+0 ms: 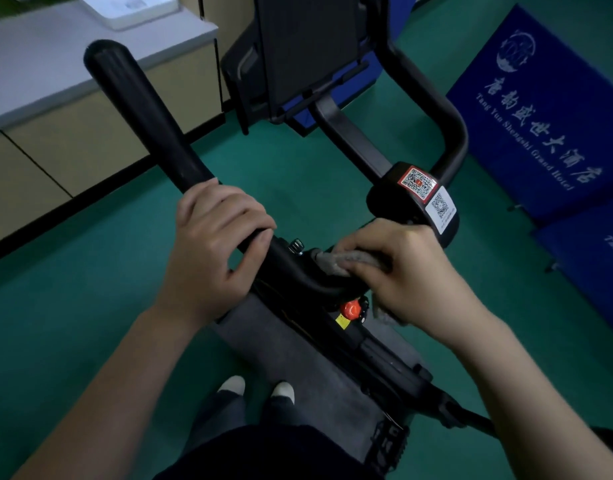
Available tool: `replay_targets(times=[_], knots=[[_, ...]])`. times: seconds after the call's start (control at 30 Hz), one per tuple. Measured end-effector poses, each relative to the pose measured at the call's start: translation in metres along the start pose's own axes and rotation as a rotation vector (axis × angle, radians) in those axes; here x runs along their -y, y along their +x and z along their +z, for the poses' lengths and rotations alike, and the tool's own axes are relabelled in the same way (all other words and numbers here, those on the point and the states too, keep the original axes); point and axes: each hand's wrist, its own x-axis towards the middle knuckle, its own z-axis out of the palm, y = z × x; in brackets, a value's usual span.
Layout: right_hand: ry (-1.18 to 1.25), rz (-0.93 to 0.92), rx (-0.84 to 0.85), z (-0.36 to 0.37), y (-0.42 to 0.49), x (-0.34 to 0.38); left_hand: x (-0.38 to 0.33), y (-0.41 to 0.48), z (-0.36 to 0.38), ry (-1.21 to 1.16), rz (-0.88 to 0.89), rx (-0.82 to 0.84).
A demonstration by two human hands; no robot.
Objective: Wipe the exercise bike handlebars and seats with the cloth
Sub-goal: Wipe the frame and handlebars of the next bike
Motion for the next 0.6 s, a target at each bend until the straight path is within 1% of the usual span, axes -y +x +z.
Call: replay_targets(times=[0.07,0.13,0.3,0.43,0.5,0.53,0.6], knots=[[0.05,-0.004,-0.05,0.005,-0.011,-0.001,0.0,0.0,0.001,0.003,0.001,-0.006],[0.055,0.007,-0.162,0.007,-0.018,-0.007,0.0,0.0,0.002,0.013,0.005,-0.012],[-0.021,0.089,-0.618,0.024,-0.024,-0.039,-0.002,0.0,0.006,0.036,-0.001,-0.034],[0.083,0.155,-0.91,0.059,-0.039,-0.038,-0.003,0.0,0.01,0.04,-0.023,-0.043],[0.185,0.25,-1.02,0.077,-0.05,-0.027,-0.004,-0.001,0.011,0.041,-0.027,-0.05],[0.252,0.328,-1.066,0.084,-0.055,-0.02,-0.004,-0.001,0.011,0.045,-0.026,-0.055],[0.436,0.554,-1.156,0.092,-0.054,-0.013,-0.004,-0.001,0.013,0.063,-0.023,-0.07]])
